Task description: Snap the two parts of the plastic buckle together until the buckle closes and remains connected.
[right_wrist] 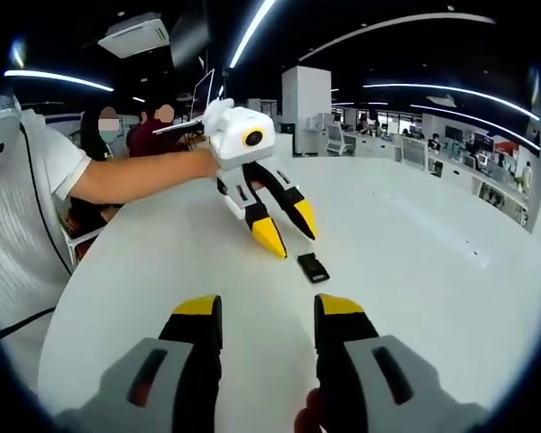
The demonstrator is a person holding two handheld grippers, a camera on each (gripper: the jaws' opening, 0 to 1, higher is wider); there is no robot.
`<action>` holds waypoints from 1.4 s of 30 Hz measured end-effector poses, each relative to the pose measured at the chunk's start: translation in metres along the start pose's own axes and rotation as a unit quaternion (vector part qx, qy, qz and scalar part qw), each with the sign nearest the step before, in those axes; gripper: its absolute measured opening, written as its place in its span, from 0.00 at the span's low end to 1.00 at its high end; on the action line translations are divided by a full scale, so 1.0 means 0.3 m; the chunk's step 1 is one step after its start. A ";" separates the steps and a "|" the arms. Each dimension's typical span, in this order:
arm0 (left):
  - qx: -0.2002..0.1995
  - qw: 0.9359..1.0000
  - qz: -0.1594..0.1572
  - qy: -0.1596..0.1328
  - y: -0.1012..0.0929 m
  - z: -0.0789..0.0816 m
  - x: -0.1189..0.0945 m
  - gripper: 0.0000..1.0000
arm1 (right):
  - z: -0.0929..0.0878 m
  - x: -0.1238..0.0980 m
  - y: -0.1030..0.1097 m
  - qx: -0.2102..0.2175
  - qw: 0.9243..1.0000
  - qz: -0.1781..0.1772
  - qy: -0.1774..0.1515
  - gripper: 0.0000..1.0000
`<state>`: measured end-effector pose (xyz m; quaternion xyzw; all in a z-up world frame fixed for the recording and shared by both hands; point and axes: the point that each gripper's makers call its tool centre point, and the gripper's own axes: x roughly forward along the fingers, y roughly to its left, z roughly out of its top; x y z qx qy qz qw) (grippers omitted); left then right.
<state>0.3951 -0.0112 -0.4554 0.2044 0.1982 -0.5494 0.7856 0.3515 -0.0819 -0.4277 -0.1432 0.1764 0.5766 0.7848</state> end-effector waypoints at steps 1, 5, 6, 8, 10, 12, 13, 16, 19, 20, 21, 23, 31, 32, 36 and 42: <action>-0.003 1.000 0.000 -0.001 -0.002 0.000 0.000 0.29 | 0.000 0.001 -0.001 0.001 1.000 -0.001 0.000 0.41; -0.021 1.000 0.013 -0.008 -0.013 -0.002 -0.005 0.30 | 0.001 0.008 -0.017 0.007 1.000 -0.014 0.000 0.42; -0.024 1.000 0.016 -0.009 -0.015 -0.003 -0.007 0.30 | 0.003 0.009 -0.021 0.011 1.000 -0.019 -0.001 0.42; -0.028 0.999 0.020 -0.013 -0.019 0.000 -0.013 0.31 | 0.003 0.009 -0.024 0.014 1.000 -0.022 -0.002 0.41; -0.034 0.999 0.029 -0.026 -0.019 0.011 -0.023 0.30 | 0.005 0.010 -0.029 0.022 0.999 -0.029 -0.005 0.41; -0.040 0.998 0.037 -0.034 -0.019 0.020 -0.038 0.30 | 0.009 0.010 -0.033 0.025 0.999 -0.032 -0.011 0.41; -0.041 0.998 0.041 -0.034 -0.017 0.021 -0.041 0.31 | 0.011 0.010 -0.036 0.027 0.999 -0.037 -0.013 0.41; -0.043 0.997 0.054 -0.036 -0.023 0.026 -0.057 0.30 | 0.018 0.007 -0.037 0.041 0.998 -0.043 -0.025 0.41; -0.047 0.996 0.070 -0.036 -0.025 0.028 -0.078 0.30 | 0.011 0.001 -0.044 0.053 0.997 -0.053 -0.024 0.41; -0.047 0.995 0.075 -0.042 -0.026 0.034 -0.086 0.30 | 0.012 -0.002 -0.047 0.054 0.997 -0.057 -0.023 0.41; -0.047 0.995 0.077 -0.043 -0.028 0.035 -0.090 0.30 | 0.015 -0.010 -0.056 0.059 0.996 -0.068 -0.024 0.41; -0.055 0.993 0.094 -0.040 -0.022 0.031 -0.105 0.30 | 0.024 -0.022 -0.072 0.064 0.994 -0.082 -0.025 0.41; -0.086 0.985 0.139 -0.051 -0.020 0.029 -0.166 0.30 | 0.020 -0.065 -0.109 0.115 0.981 -0.150 -0.031 0.41; -0.085 0.985 0.143 -0.051 -0.025 0.029 -0.171 0.30 | 0.020 -0.067 -0.107 0.116 0.981 -0.153 -0.033 0.41; -0.101 0.978 0.177 -0.054 -0.043 0.031 -0.205 0.30 | 0.000 -0.073 -0.084 0.123 0.976 -0.182 -0.016 0.41; -0.116 0.969 0.210 -0.048 -0.050 0.017 -0.243 0.30 | -0.002 -0.071 -0.039 0.109 0.972 -0.208 -0.007 0.42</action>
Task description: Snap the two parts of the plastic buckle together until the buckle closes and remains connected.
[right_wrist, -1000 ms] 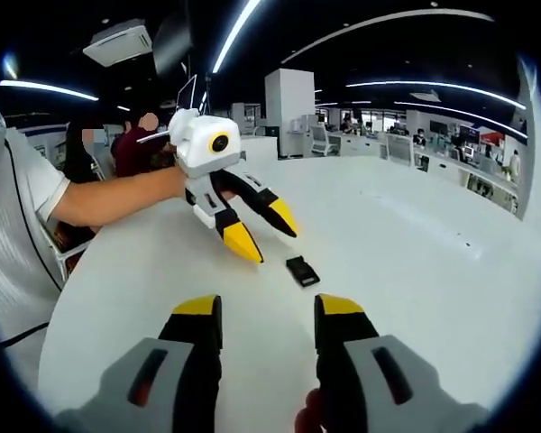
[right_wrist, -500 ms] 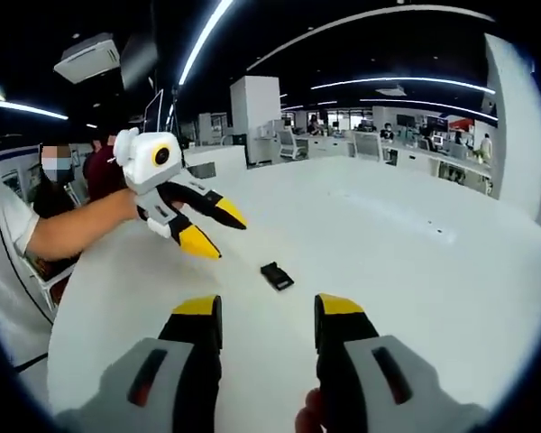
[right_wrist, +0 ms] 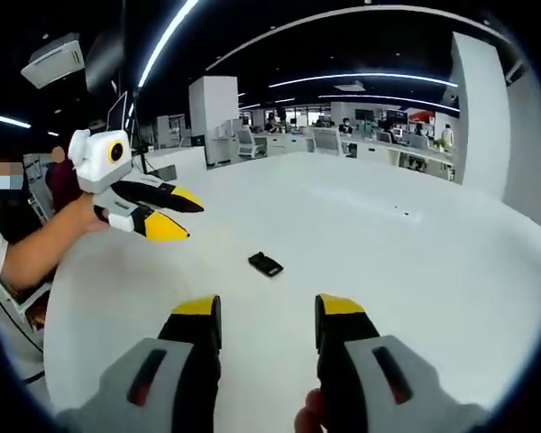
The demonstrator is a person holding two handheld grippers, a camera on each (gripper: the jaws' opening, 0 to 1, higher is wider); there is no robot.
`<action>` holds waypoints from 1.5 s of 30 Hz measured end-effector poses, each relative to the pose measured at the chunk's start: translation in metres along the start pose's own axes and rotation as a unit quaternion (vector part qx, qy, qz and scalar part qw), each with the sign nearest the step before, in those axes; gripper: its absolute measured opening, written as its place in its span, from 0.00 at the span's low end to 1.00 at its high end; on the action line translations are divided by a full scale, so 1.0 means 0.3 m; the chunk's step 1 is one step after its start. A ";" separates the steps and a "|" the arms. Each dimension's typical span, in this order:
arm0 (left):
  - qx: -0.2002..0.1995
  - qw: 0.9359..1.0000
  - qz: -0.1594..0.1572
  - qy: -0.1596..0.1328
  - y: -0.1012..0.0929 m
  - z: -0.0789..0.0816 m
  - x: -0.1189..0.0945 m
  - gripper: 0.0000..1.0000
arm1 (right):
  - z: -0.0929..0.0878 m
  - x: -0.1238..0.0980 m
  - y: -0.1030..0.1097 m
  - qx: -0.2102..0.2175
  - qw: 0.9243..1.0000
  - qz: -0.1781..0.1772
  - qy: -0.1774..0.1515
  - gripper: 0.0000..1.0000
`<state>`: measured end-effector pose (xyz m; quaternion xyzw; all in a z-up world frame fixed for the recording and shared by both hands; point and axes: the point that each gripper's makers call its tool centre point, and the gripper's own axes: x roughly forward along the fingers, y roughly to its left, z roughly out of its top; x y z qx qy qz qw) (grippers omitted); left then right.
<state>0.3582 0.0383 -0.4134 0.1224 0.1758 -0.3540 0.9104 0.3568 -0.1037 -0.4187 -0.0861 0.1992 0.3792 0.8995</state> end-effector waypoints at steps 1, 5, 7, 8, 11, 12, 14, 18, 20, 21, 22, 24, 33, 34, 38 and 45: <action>-0.002 1.000 0.005 0.002 0.002 -0.002 -0.009 0.30 | -0.004 -0.006 0.015 -0.002 1.000 -0.001 0.001 0.42; -0.041 0.999 0.016 -0.010 -0.011 0.001 -0.053 0.29 | -0.021 -0.024 0.043 -0.009 1.000 -0.021 0.010 0.41; -0.039 0.999 0.026 -0.013 -0.008 -0.007 -0.078 0.29 | -0.022 -0.034 0.049 -0.005 0.999 -0.031 0.007 0.41; -0.038 0.999 0.036 -0.014 -0.001 -0.013 -0.088 0.29 | -0.024 -0.037 0.051 -0.004 0.999 -0.034 0.007 0.41; -0.040 0.998 0.056 -0.012 0.018 -0.032 -0.114 0.29 | -0.025 -0.053 0.057 0.005 0.999 -0.048 0.001 0.41; -0.042 0.997 0.064 -0.011 0.026 -0.040 -0.124 0.29 | -0.027 -0.059 0.061 0.012 0.999 -0.050 -0.002 0.41; -0.057 0.995 0.077 -0.017 0.036 -0.053 -0.150 0.29 | -0.031 -0.072 0.065 0.022 0.998 -0.056 -0.008 0.41; -0.067 0.993 0.093 -0.024 0.024 -0.079 -0.190 0.29 | -0.049 -0.097 0.062 0.034 0.997 -0.075 -0.011 0.41; -0.074 0.991 0.109 -0.025 0.025 -0.097 -0.216 0.29 | -0.057 -0.112 0.063 0.039 0.996 -0.084 -0.015 0.42; -0.079 0.990 0.115 -0.026 0.024 -0.104 -0.229 0.29 | -0.065 -0.121 0.064 0.042 0.995 -0.089 -0.016 0.42; -0.076 0.990 0.119 -0.026 0.021 -0.111 -0.241 0.29 | -0.072 -0.130 0.065 0.046 0.994 -0.093 -0.017 0.42; -0.081 0.988 0.130 -0.025 0.018 -0.124 -0.269 0.29 | -0.087 -0.146 0.068 0.050 0.994 -0.099 -0.018 0.42; -0.097 0.982 0.157 -0.031 0.007 -0.155 -0.358 0.29 | -0.113 -0.244 0.064 0.064 0.988 -0.136 -0.035 0.42; -0.100 0.982 0.160 -0.033 0.004 -0.159 -0.369 0.29 | -0.117 -0.256 0.064 0.065 0.988 -0.139 -0.036 0.42; -0.133 0.979 0.148 -0.046 -0.026 -0.173 -0.405 0.29 | -0.139 -0.314 0.064 0.079 0.984 -0.151 -0.045 0.42; -0.123 0.975 0.183 -0.038 -0.035 -0.216 -0.472 0.29 | -0.170 -0.393 0.083 0.090 0.980 -0.171 -0.053 0.42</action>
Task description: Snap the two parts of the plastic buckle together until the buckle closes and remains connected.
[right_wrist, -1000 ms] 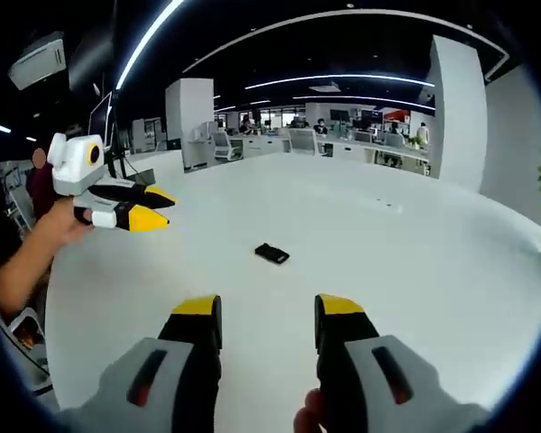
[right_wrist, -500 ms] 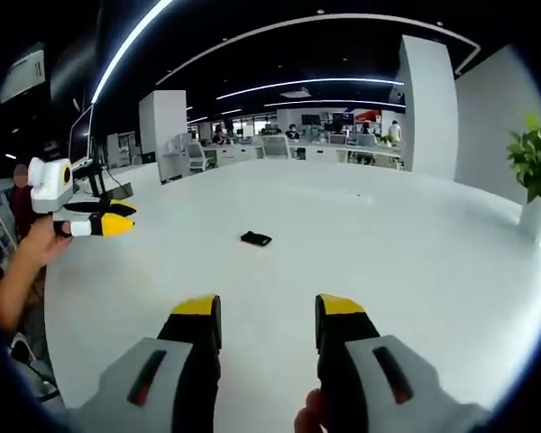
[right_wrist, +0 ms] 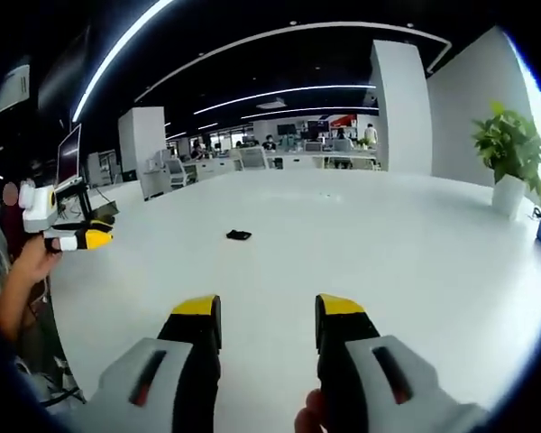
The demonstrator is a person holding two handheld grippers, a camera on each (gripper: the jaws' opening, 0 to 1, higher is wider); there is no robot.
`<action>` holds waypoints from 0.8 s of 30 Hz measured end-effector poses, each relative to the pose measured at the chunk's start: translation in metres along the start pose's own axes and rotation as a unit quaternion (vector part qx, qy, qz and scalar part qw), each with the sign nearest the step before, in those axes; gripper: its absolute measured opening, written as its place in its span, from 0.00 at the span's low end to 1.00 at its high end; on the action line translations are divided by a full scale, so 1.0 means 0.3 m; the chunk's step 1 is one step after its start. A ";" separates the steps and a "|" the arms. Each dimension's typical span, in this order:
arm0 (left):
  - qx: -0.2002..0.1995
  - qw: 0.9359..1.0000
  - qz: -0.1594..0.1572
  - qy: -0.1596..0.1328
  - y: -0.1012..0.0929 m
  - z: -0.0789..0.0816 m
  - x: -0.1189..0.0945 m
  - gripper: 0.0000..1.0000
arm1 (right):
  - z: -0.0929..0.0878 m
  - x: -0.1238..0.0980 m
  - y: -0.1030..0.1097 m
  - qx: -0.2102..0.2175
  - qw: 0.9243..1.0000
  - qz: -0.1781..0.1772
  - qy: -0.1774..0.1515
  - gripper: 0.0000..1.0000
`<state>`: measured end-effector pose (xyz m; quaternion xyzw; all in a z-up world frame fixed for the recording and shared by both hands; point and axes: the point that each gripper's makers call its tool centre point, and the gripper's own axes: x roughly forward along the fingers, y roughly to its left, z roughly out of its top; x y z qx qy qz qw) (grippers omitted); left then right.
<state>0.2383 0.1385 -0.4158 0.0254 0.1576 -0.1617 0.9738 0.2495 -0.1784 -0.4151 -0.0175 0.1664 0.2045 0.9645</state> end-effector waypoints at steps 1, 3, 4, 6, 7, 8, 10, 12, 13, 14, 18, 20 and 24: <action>0.000 1.000 0.004 0.001 0.003 -0.004 -0.008 0.29 | -0.004 -0.009 0.002 0.000 1.000 -0.001 0.000 0.42; -0.004 1.000 0.008 0.000 0.015 -0.007 -0.021 0.29 | -0.010 -0.024 0.008 0.003 1.000 -0.002 -0.001 0.42; -0.008 1.000 0.008 -0.001 0.020 -0.008 -0.026 0.29 | -0.013 -0.034 0.014 0.004 1.000 -0.002 -0.001 0.42; -0.009 1.000 0.012 -0.003 0.027 -0.006 -0.036 0.29 | -0.017 -0.055 0.023 0.007 1.000 -0.001 -0.002 0.42; -0.010 1.000 0.012 -0.005 0.029 -0.003 -0.039 0.29 | -0.018 -0.060 0.019 0.007 1.000 -0.002 -0.003 0.42; -0.012 1.000 0.011 -0.006 0.028 0.000 -0.042 0.29 | -0.017 -0.066 0.017 0.009 1.000 -0.002 -0.005 0.42; -0.018 1.000 0.011 -0.007 0.026 0.002 -0.047 0.29 | -0.017 -0.077 0.019 0.013 1.000 -0.002 -0.007 0.42; -0.022 1.000 0.005 -0.010 0.012 0.001 -0.050 0.29 | -0.021 -0.084 0.023 0.015 1.000 -0.002 -0.008 0.41; -0.022 1.000 0.005 -0.011 0.006 -0.001 -0.051 0.29 | -0.024 -0.088 0.026 0.015 1.000 -0.001 -0.007 0.41; -0.021 1.000 0.007 -0.011 0.002 -0.004 -0.051 0.29 | -0.029 -0.091 0.031 0.016 1.000 0.000 -0.006 0.41; -0.034 0.999 0.006 -0.018 -0.013 -0.006 -0.049 0.29 | -0.043 -0.089 0.035 0.020 1.000 -0.001 -0.006 0.41; -0.035 0.999 0.007 -0.021 -0.021 -0.005 -0.044 0.29 | -0.052 -0.084 0.034 0.022 1.000 -0.002 -0.006 0.41; -0.035 0.999 0.003 -0.024 -0.040 0.003 -0.033 0.29 | -0.068 -0.073 0.028 0.026 1.000 -0.001 -0.004 0.41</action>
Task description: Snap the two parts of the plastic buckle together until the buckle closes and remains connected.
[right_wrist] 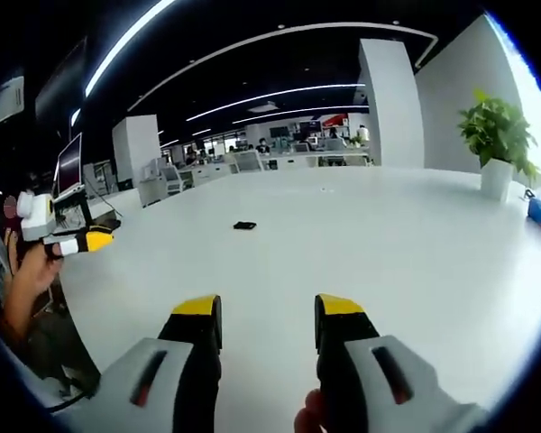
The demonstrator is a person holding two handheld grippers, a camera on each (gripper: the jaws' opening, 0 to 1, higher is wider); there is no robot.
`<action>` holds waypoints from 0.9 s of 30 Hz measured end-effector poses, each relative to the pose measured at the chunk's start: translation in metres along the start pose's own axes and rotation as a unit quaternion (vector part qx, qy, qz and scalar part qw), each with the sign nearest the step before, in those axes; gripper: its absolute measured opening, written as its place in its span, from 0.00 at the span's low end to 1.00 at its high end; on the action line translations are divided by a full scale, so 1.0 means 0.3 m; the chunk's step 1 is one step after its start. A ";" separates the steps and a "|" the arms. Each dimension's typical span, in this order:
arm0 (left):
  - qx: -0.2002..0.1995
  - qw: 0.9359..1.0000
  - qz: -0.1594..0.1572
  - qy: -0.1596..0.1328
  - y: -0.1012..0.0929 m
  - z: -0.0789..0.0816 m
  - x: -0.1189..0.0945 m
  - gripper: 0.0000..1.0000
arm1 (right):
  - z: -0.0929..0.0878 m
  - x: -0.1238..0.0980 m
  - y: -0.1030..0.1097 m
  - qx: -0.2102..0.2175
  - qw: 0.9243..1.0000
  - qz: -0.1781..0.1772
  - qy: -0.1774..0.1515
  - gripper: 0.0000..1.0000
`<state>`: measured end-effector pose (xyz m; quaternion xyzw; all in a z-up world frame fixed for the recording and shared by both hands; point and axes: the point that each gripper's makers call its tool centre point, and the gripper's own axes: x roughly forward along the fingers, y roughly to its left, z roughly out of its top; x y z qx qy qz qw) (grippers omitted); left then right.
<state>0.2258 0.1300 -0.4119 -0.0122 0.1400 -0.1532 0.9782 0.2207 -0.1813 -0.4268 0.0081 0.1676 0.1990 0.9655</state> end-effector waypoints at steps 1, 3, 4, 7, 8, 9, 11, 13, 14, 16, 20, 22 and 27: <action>0.000 1.000 0.000 0.001 -0.004 0.000 0.003 0.29 | -0.003 0.000 0.001 0.000 1.000 0.001 0.002 0.41; 0.004 1.000 -0.001 0.000 -0.010 0.002 0.002 0.29 | -0.003 -0.002 0.002 0.002 1.000 0.001 0.001 0.41; 0.004 1.000 0.000 -0.002 -0.010 0.005 0.002 0.29 | -0.003 -0.003 0.002 0.002 1.000 0.001 0.000 0.41; 0.006 1.000 0.006 -0.005 -0.008 0.010 0.001 0.29 | -0.004 -0.002 0.011 0.003 1.000 0.008 -0.002 0.41; 0.004 1.000 0.006 -0.005 -0.007 0.010 0.000 0.29 | -0.004 -0.001 0.013 0.003 1.000 0.009 -0.003 0.41; -0.001 1.000 0.003 -0.006 -0.010 0.010 0.001 0.29 | -0.005 0.000 0.016 0.001 1.000 0.010 -0.002 0.42; -0.006 1.000 0.000 -0.006 -0.015 0.008 -0.001 0.29 | -0.004 0.000 0.019 0.002 1.000 0.011 -0.004 0.42; -0.006 1.000 0.000 -0.006 -0.016 0.008 -0.002 0.30 | -0.005 -0.002 0.020 0.002 1.000 0.010 -0.004 0.42; -0.004 1.000 0.001 -0.006 -0.016 0.007 -0.003 0.30 | -0.004 -0.004 0.020 0.002 1.000 0.010 -0.005 0.42; -0.003 1.000 0.002 -0.006 -0.017 0.008 -0.005 0.30 | -0.003 -0.006 0.019 0.002 1.000 0.009 -0.006 0.42; -0.006 1.000 -0.001 -0.009 -0.021 0.009 -0.006 0.30 | -0.001 -0.007 0.020 -0.002 1.000 0.008 -0.004 0.42; -0.007 1.000 -0.001 -0.009 -0.022 0.007 -0.004 0.30 | 0.001 -0.006 0.026 -0.004 1.000 0.011 -0.003 0.42; -0.006 1.000 -0.004 -0.007 -0.030 0.002 0.003 0.29 | -0.001 0.000 0.029 -0.007 1.000 0.012 0.000 0.42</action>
